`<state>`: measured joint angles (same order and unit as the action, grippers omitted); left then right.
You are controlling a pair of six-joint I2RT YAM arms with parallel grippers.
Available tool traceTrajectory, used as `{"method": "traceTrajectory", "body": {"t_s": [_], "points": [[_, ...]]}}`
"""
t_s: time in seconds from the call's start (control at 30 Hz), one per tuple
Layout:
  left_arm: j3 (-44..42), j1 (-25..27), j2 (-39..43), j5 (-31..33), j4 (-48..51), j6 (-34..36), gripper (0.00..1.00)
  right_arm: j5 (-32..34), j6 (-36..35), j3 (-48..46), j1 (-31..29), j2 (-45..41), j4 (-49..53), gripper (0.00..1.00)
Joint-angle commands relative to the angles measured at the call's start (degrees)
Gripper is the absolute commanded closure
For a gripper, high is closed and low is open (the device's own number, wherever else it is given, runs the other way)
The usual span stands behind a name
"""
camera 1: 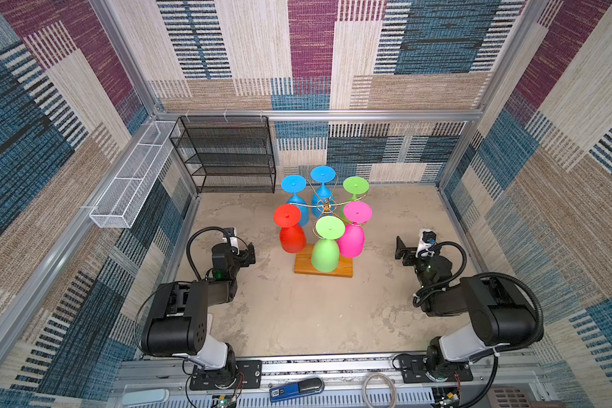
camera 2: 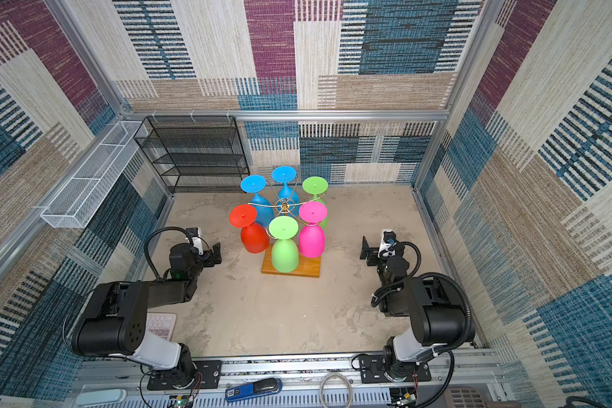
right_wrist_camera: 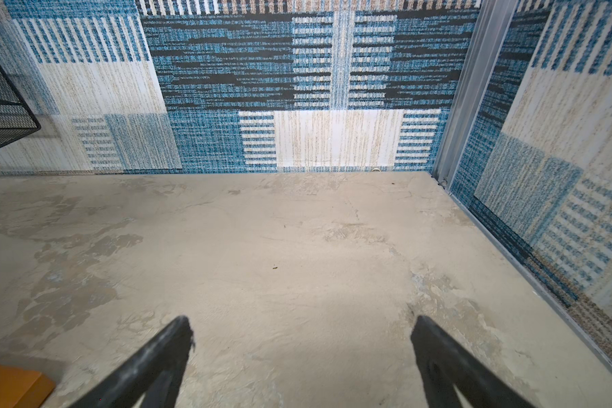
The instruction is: Take the wine glass off the wine glass rack
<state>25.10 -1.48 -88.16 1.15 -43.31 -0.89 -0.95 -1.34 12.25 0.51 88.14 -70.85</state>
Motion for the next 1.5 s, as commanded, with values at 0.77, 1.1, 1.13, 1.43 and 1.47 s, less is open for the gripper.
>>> {"method": "traceTrajectory", "body": {"t_s": [0.77, 1.1, 1.13, 1.43, 1.47], "points": [[3.26, -1.62, 29.91, 2.42, 15.22, -23.33, 0.01, -15.34, 25.26, 21.97, 0.76, -30.74, 45.73, 0.01], [4.99, -6.23, 35.53, -11.65, 16.8, -30.29, 0.05, -38.42, 29.92, 36.57, 0.8, -29.85, 61.09, 0.09], [5.19, -6.43, 35.68, -12.67, 17.12, -30.97, 0.05, -40.65, 30.83, 37.43, 0.83, -29.8, 61.59, 0.13], [13.53, -8.36, 32.31, -25.12, 26.96, -33.69, 0.08, -58.7, 37.73, 43.29, 0.82, -27.31, 67.48, 0.3], [14.11, -8.44, 31.93, -26.4, 27.19, -34.02, 0.09, -58.81, 37.44, 43.67, 0.88, -27.63, 68.85, 0.3]]}}
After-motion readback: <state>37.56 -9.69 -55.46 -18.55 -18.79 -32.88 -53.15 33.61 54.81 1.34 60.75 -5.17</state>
